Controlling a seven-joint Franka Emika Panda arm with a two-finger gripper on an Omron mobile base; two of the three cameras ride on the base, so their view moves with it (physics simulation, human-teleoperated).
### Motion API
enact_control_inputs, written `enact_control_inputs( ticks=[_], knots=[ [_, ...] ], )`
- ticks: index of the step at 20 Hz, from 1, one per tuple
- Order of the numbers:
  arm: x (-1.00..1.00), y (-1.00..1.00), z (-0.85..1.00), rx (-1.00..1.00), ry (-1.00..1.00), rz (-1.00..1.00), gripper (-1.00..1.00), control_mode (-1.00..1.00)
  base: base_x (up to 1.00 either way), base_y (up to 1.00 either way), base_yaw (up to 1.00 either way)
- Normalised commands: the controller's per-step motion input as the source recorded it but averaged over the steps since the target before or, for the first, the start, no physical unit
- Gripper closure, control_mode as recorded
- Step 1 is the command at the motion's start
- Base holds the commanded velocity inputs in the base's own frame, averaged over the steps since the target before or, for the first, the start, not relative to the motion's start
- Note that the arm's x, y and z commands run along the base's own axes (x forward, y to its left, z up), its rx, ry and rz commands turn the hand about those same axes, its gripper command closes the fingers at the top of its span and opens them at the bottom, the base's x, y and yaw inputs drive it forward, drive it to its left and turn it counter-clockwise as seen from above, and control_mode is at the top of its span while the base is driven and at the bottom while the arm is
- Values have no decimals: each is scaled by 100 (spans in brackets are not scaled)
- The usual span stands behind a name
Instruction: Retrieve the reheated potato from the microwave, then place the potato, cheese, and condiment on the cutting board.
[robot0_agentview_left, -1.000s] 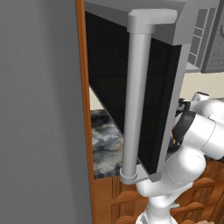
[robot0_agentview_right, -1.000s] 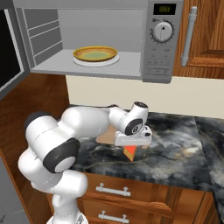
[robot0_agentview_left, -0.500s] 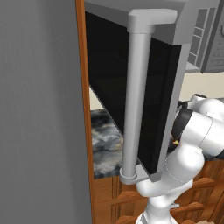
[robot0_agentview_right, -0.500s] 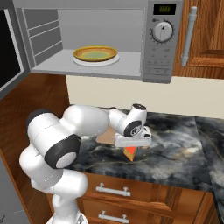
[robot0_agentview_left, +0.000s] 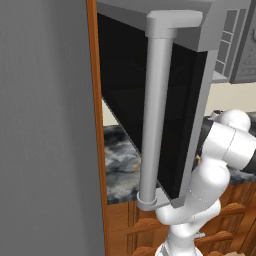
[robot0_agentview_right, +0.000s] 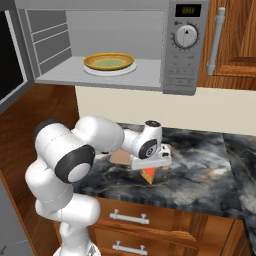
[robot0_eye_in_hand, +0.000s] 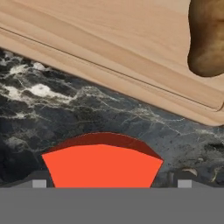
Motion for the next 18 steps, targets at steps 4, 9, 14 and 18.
enact_control_inputs(
  ticks=[4, 9, 14, 18],
  knots=[
    [1, 0, -13, -1, 0, -2, -100, -100, 0, 0, 0],
    [0, 0, -14, 0, 0, -4, -100, -100, 0, 0, 0],
    [3, 0, -7, 0, 0, -5, 100, -100, 0, 0, 0],
    [1, 1, 0, 0, -1, -2, 100, -100, 0, 0, 0]
  ],
)
